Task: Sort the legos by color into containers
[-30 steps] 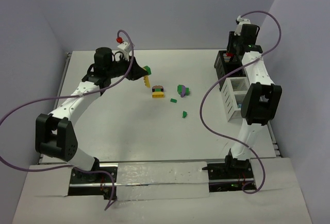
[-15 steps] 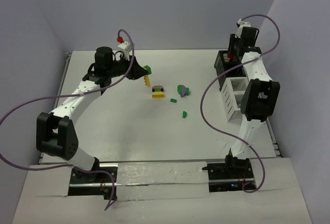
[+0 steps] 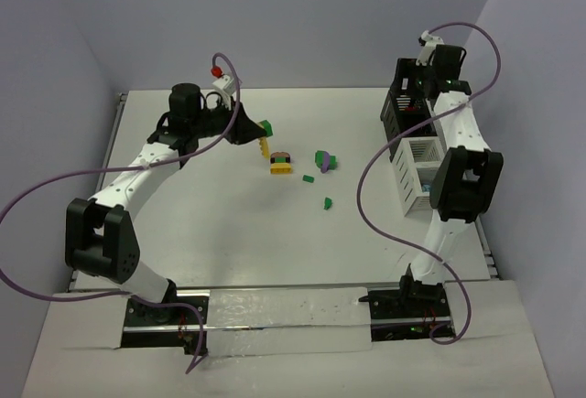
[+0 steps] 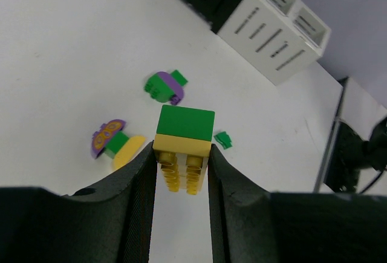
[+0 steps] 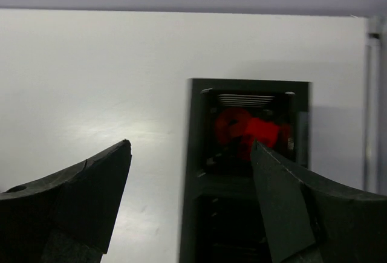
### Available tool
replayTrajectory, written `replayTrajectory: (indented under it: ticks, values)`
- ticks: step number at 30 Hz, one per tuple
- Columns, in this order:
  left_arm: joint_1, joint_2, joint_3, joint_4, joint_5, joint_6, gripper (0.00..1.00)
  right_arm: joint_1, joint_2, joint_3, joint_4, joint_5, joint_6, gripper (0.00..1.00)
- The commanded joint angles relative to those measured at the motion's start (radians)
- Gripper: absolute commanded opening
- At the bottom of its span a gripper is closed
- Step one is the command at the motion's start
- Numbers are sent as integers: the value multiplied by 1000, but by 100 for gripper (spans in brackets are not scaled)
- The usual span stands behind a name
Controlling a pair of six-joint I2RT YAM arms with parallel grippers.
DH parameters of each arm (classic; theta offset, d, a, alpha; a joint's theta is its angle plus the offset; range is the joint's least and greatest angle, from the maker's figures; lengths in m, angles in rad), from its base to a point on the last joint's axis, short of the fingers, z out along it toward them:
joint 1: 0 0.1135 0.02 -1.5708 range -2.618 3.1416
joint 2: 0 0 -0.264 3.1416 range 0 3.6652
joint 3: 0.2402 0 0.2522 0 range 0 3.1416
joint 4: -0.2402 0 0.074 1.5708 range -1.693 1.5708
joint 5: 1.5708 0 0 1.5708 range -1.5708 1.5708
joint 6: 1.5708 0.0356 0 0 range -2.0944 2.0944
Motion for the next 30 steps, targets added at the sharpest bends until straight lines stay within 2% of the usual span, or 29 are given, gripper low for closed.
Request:
replayTrajectory:
  ticks: [1, 3, 5, 7, 10, 11, 14, 23, 30]
  values:
    - [-4, -38, -15, 63, 214, 13, 0, 12, -231, 7, -84, -370, -18, 87]
    - [-9, -47, -33, 87, 289, -1, 0, 63, -267, 19, -205, -551, -42, 87]
    - [-14, -56, -40, 88, 330, -5, 0, 98, -290, 17, -284, -602, -65, 87]
    - [-33, -66, -48, 88, 374, -5, 0, 229, -334, -23, -337, -679, -78, 87]
    - [-50, -80, -65, 94, 419, -12, 0, 366, -415, -132, -286, -690, -34, 87]
    - [-53, -81, -65, 94, 420, -12, 0, 371, -417, -135, -284, -690, -33, 87]
    - [-64, -100, -83, 109, 463, -30, 0, 497, -413, -149, -289, -677, -17, 85]
    - [-76, -128, -99, 91, 485, -25, 0, 593, -378, -155, -337, -714, -42, 83]
    - [-77, -125, -93, 86, 500, -20, 0, 623, -354, -152, -370, -737, -74, 81]
